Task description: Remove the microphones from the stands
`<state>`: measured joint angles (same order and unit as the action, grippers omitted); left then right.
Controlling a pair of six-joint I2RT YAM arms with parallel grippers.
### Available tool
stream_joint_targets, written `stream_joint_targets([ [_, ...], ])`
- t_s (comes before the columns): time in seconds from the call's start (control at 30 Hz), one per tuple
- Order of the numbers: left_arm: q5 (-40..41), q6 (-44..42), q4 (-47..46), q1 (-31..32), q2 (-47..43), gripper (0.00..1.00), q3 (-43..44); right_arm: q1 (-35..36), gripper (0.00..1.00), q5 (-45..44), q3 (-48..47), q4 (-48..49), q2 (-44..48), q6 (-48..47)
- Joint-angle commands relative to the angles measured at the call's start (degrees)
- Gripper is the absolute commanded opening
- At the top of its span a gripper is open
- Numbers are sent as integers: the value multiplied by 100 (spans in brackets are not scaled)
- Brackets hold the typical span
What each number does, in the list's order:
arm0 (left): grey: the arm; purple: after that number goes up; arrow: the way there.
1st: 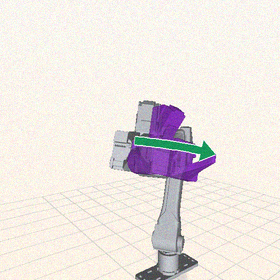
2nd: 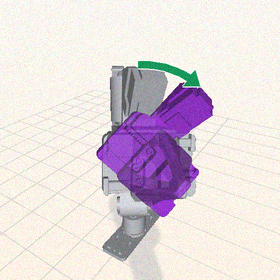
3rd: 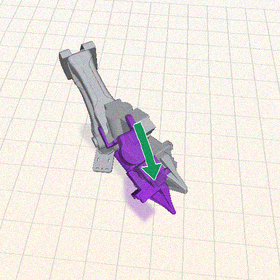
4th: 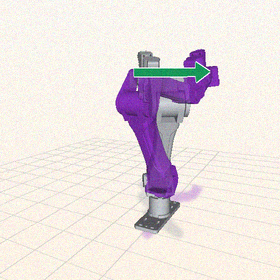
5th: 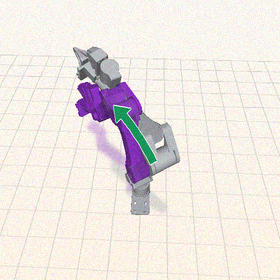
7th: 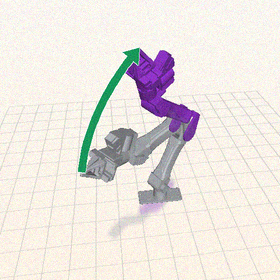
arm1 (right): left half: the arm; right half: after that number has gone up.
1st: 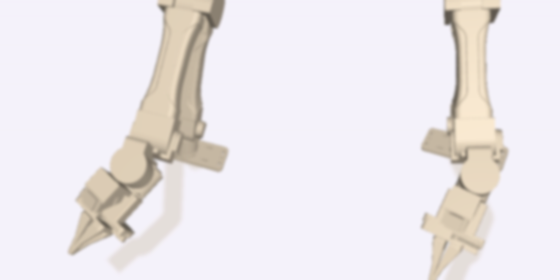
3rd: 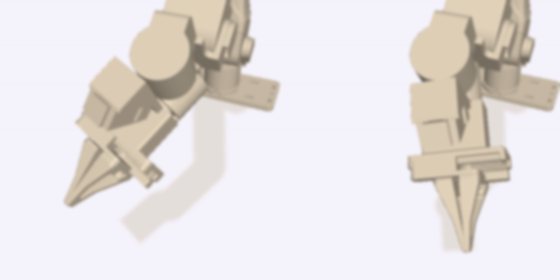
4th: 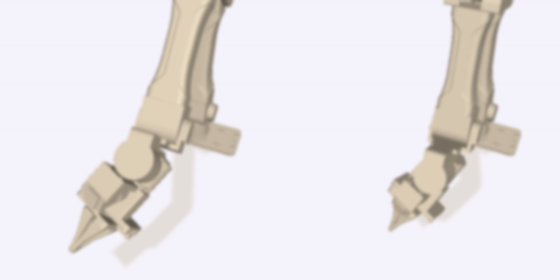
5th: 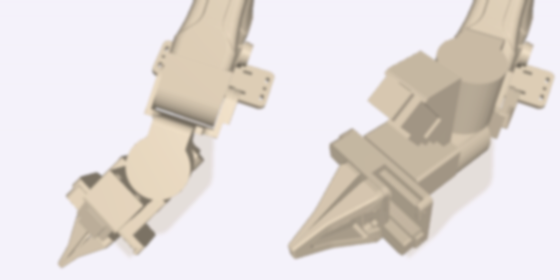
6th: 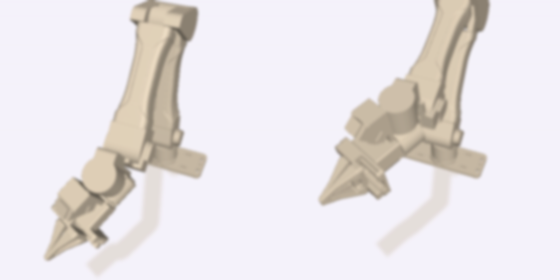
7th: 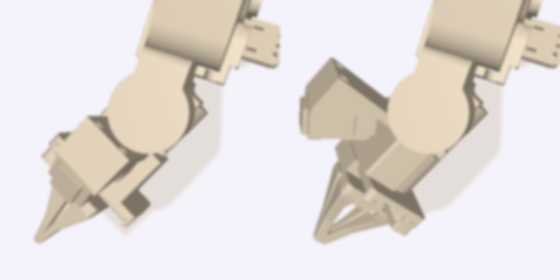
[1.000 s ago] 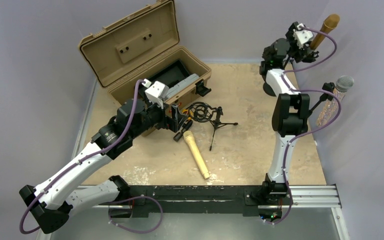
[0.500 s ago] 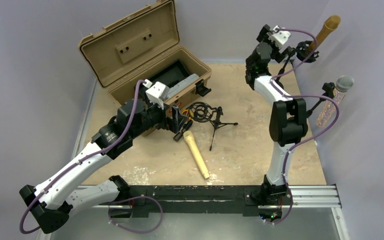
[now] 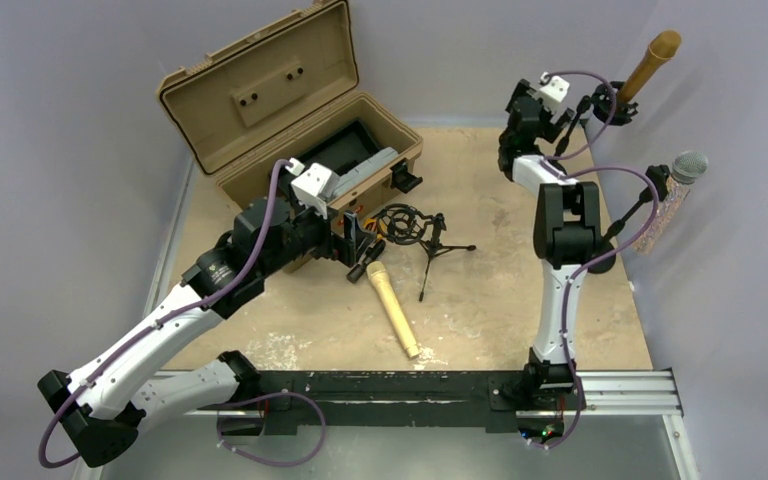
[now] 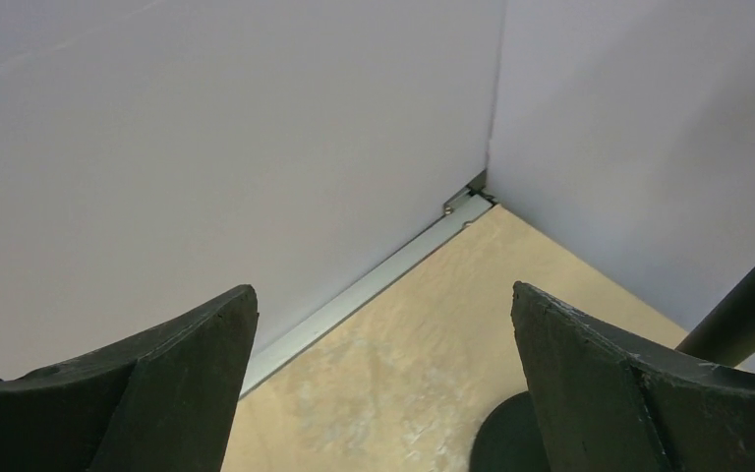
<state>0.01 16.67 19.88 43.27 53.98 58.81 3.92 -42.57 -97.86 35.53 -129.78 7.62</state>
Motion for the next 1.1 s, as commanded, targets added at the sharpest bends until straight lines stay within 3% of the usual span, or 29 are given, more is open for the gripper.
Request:
stream_joint_targets([
  [0.0,124,-189,-30,32,-71,100,280,-217,99,162,-443,27,144,0],
  [0.37,135,-190,-19,24,-71,100,289,-375,96,185,-278,-103,30,65],
  [0.9,25,-86,-71,24,-95,100,272,-320,96,153,79,-415,68,-1076],
  [1.07,25,-76,-81,30,-122,100,263,-322,96,132,15,-415,-61,-1046],
])
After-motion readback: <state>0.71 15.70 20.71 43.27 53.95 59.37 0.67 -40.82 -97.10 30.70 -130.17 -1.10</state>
